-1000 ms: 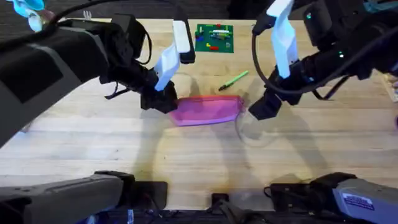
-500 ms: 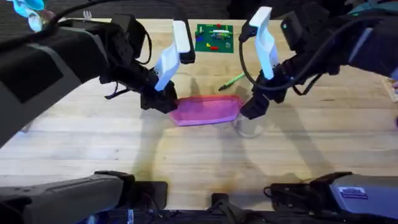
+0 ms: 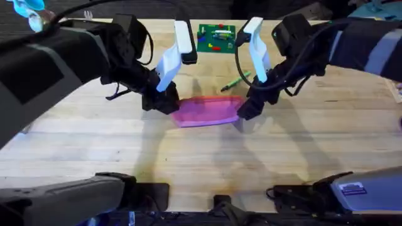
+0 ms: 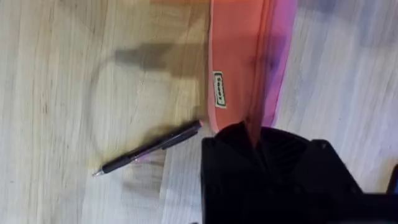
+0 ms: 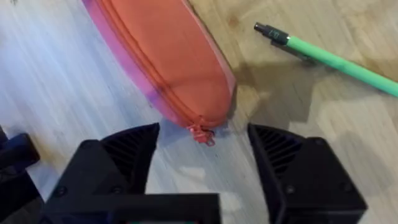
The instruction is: Unzip the bag, pick up the pens from the table one at a time and place them inside, then zip the bag closed.
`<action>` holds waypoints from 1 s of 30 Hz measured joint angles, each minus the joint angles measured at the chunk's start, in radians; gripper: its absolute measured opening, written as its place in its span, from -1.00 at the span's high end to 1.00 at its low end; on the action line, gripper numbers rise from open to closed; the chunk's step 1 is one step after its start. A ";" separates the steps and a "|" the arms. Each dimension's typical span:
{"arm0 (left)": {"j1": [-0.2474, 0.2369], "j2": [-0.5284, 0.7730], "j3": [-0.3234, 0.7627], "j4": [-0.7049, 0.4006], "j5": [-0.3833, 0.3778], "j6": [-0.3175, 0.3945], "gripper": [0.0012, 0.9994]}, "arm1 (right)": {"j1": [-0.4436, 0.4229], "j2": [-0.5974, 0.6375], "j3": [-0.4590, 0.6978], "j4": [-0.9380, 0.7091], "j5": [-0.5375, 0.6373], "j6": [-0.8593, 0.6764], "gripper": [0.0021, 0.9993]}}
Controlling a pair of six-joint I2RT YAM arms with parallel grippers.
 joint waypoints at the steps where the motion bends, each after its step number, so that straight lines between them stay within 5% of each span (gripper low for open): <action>1: 0.000 0.000 0.000 0.000 0.000 0.000 0.92 | 0.000 0.003 0.000 0.000 -0.001 0.000 -0.78; 10: 0.000 0.000 0.000 0.000 0.000 0.000 0.92 | 0.000 0.012 0.000 -0.009 -0.008 -0.005 0.09; 15: 0.000 0.000 0.000 0.001 0.000 0.000 0.92 | 0.002 0.012 0.000 -0.014 -0.020 -0.008 0.89; 30: 0.000 0.000 0.000 0.000 0.000 0.000 0.92 | 0.001 0.003 0.000 -0.024 -0.008 -0.008 0.95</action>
